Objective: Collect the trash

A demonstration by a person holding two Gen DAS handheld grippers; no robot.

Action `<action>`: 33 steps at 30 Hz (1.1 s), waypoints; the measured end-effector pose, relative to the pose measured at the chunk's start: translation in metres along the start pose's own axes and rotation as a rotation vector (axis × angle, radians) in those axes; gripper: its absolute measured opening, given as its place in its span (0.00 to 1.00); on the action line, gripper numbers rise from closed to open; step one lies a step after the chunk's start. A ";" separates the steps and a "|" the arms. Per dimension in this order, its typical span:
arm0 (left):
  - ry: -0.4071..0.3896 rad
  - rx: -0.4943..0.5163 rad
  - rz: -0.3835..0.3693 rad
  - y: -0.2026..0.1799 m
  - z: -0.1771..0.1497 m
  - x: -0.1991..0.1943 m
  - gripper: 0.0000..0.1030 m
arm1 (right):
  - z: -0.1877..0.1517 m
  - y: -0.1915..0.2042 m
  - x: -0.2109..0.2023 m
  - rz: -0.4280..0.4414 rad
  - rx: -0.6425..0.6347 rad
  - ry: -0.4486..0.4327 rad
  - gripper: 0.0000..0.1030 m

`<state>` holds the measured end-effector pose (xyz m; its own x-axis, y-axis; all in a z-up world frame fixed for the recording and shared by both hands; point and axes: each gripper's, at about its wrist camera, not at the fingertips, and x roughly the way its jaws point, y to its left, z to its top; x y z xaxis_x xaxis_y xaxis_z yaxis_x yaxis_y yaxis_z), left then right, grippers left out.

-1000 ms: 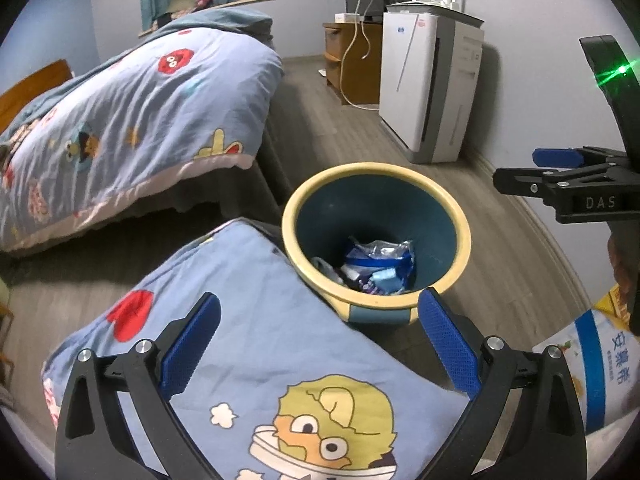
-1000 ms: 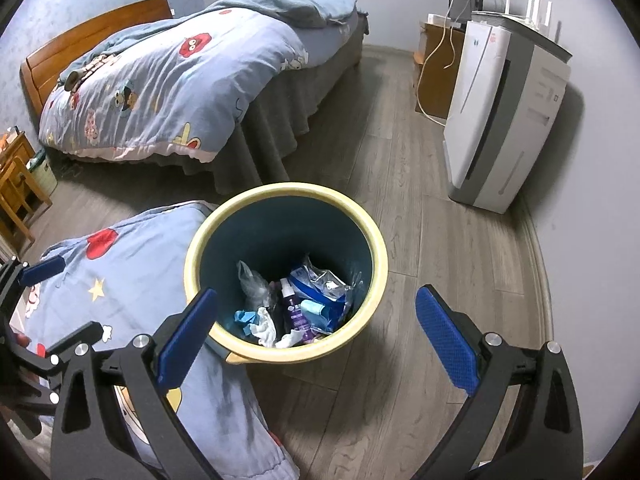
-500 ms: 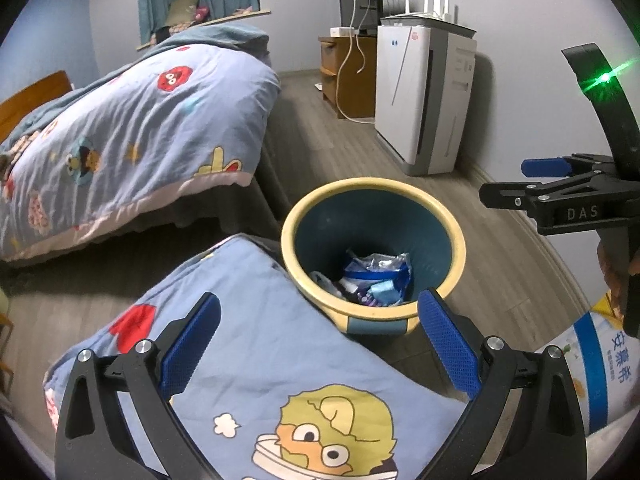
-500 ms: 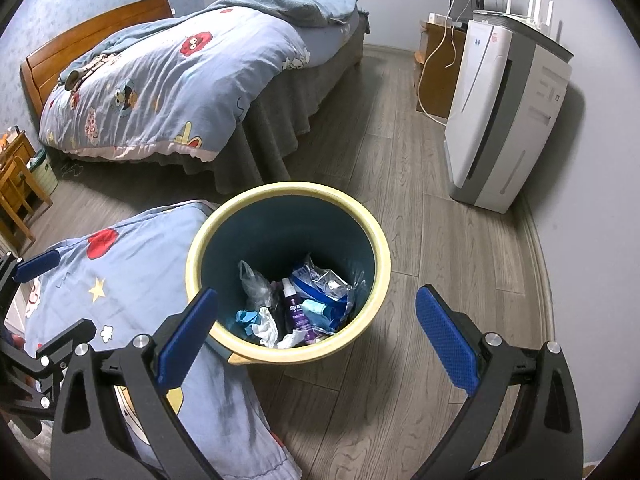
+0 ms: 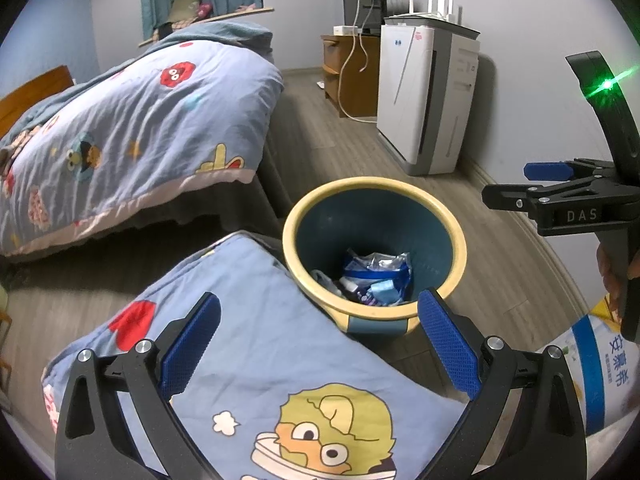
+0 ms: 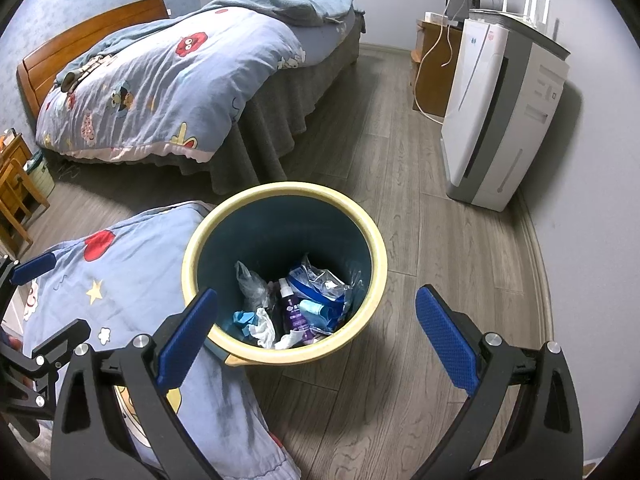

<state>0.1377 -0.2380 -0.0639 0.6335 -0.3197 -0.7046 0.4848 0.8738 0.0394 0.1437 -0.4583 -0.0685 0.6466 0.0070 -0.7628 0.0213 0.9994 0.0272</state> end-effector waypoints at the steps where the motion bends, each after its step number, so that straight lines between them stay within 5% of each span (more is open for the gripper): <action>1: 0.000 -0.001 0.000 0.000 0.000 0.000 0.95 | 0.000 0.000 0.000 -0.001 0.000 -0.002 0.94; 33: -0.001 0.006 -0.009 -0.007 0.000 0.002 0.95 | -0.001 0.001 -0.001 -0.010 0.003 0.013 0.94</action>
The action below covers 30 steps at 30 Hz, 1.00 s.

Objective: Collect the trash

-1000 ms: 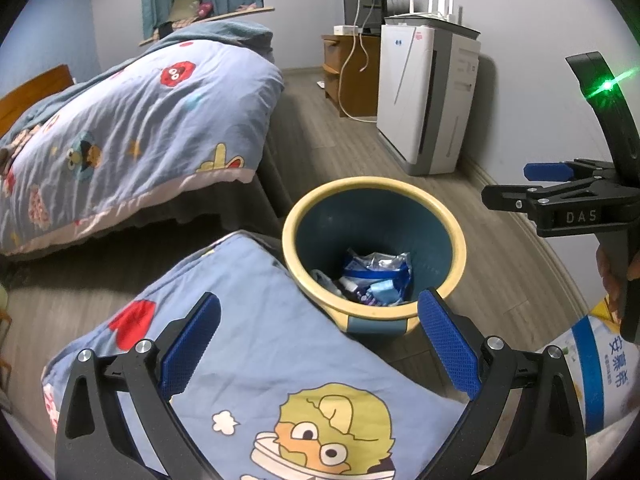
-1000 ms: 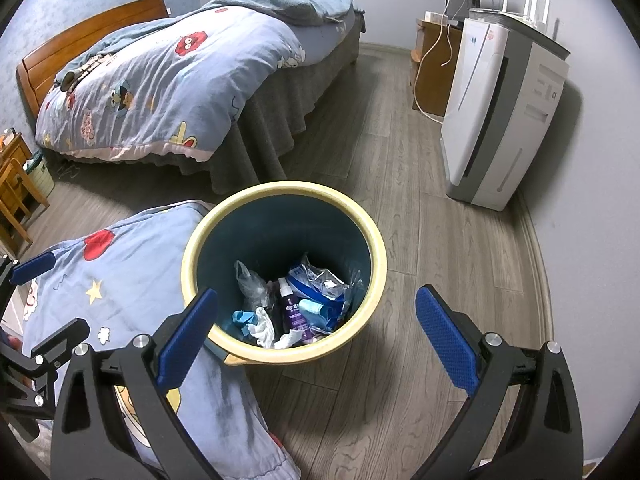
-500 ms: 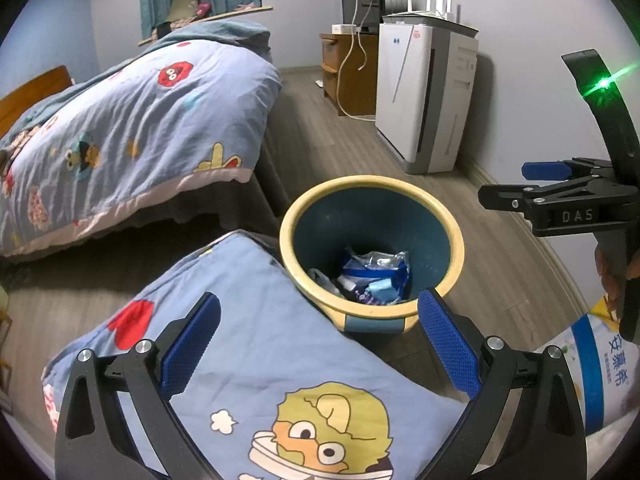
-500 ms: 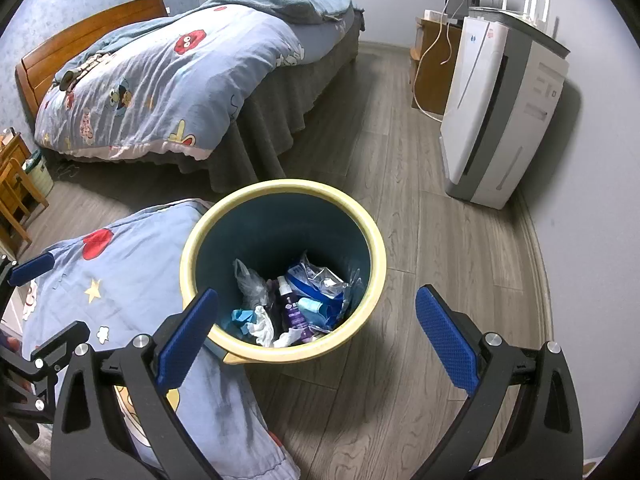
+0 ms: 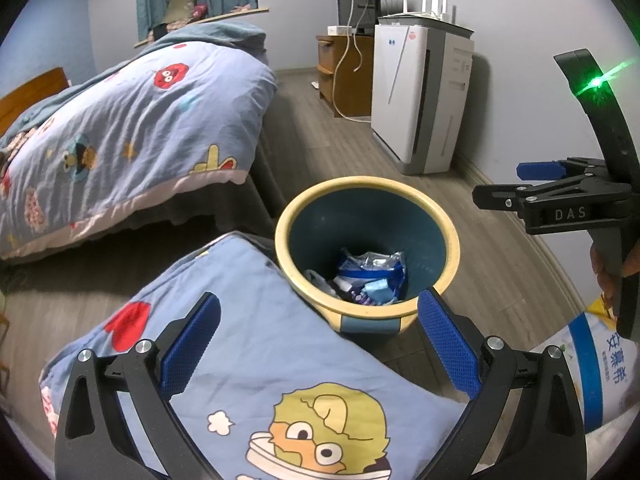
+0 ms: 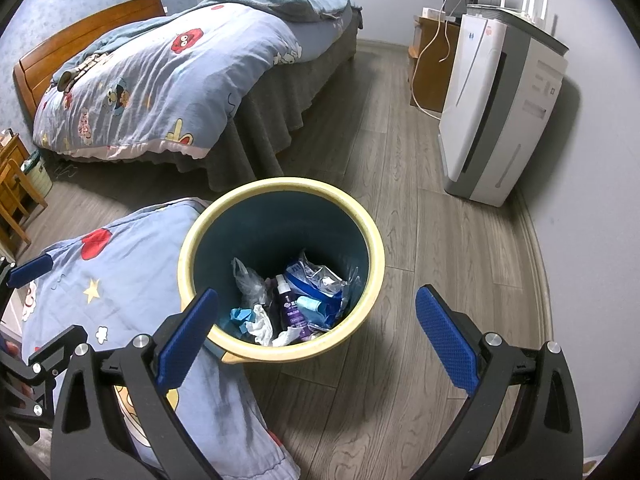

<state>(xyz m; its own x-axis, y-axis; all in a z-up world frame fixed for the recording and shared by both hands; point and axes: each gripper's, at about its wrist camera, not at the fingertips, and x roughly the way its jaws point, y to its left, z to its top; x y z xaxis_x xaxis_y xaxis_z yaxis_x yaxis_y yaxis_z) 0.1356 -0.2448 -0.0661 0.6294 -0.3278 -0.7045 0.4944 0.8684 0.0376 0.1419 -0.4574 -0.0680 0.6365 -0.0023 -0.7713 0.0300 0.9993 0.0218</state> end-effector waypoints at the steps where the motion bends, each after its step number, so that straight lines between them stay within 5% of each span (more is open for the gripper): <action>1: 0.002 0.000 -0.001 -0.001 0.000 0.000 0.95 | 0.000 0.000 0.000 -0.003 -0.002 0.001 0.94; 30: -0.020 0.007 0.005 0.016 -0.006 -0.026 0.95 | 0.007 -0.004 0.011 -0.060 0.177 0.045 0.94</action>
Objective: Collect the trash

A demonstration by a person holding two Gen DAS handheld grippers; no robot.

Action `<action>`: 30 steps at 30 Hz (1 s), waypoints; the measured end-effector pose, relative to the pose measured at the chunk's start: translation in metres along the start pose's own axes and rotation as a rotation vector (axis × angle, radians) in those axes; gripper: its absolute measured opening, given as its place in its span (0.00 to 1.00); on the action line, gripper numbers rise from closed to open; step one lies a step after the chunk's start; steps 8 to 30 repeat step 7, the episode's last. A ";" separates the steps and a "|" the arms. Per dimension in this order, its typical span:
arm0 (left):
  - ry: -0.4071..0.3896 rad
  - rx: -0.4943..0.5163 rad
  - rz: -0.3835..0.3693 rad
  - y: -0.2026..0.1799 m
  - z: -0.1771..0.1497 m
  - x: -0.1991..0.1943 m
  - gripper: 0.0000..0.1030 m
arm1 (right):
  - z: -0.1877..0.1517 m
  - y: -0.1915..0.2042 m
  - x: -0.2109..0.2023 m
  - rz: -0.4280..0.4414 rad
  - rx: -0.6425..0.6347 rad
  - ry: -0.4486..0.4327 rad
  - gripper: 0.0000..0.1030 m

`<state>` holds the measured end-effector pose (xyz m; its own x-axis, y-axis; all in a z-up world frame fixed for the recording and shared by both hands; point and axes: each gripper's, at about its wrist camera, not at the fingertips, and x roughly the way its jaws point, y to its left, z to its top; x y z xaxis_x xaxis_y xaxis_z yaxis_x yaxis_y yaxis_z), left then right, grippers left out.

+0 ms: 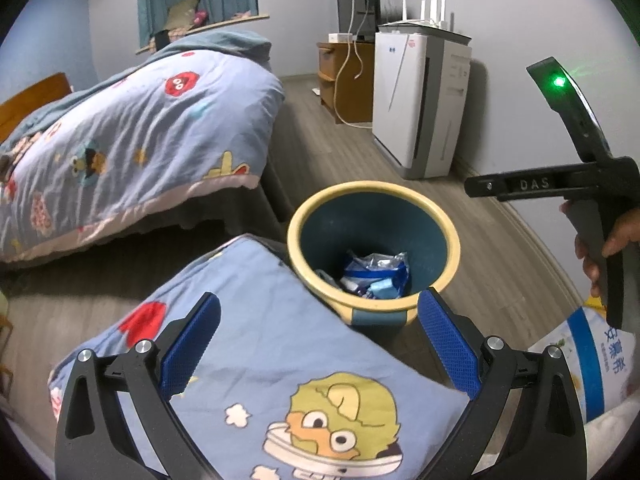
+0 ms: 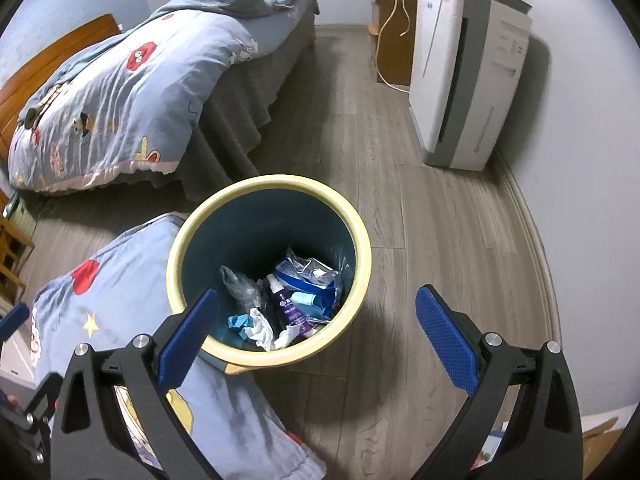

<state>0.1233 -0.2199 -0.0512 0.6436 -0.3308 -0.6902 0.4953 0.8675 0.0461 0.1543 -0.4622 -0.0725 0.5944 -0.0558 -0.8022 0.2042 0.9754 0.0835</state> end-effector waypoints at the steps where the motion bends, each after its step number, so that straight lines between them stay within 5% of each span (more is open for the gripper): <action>1: 0.002 0.001 0.009 0.003 0.000 -0.001 0.95 | 0.001 0.006 0.000 -0.001 0.000 0.004 0.94; 7: 0.032 -0.038 0.066 0.033 -0.007 -0.022 0.95 | 0.004 0.047 0.001 0.000 -0.033 0.005 0.94; 30: 0.032 -0.038 0.066 0.033 -0.007 -0.022 0.95 | 0.004 0.047 0.001 0.000 -0.033 0.005 0.94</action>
